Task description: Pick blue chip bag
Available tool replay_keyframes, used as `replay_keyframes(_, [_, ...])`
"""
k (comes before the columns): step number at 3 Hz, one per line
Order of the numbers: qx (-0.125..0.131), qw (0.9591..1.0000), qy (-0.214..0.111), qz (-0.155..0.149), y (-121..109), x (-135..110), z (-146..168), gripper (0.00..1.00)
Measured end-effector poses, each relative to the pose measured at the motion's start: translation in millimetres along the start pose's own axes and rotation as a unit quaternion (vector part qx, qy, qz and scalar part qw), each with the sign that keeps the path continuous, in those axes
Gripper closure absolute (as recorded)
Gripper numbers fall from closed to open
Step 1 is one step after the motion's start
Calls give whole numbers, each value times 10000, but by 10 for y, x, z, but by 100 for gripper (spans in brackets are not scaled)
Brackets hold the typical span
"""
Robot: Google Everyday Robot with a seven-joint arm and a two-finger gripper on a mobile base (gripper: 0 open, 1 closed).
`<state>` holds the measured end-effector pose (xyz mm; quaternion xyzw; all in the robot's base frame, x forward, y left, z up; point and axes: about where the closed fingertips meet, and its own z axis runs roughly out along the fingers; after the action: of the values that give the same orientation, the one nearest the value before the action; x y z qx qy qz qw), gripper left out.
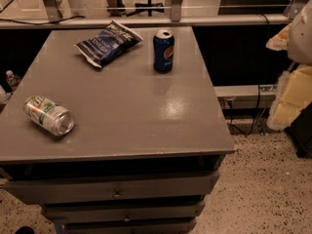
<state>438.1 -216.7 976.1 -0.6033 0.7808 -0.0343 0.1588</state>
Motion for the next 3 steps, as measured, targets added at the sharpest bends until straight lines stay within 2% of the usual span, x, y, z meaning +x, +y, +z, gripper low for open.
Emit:
replay_keyframes(1, [1, 10000, 0, 0, 0, 0, 0, 0])
replay_keyframes(2, [-94, 9992, -366, 86, -121, -174, 45, 0])
replay_keyframes(3, [-41, 9945, -1040, 87, -471, -667, 87, 0])
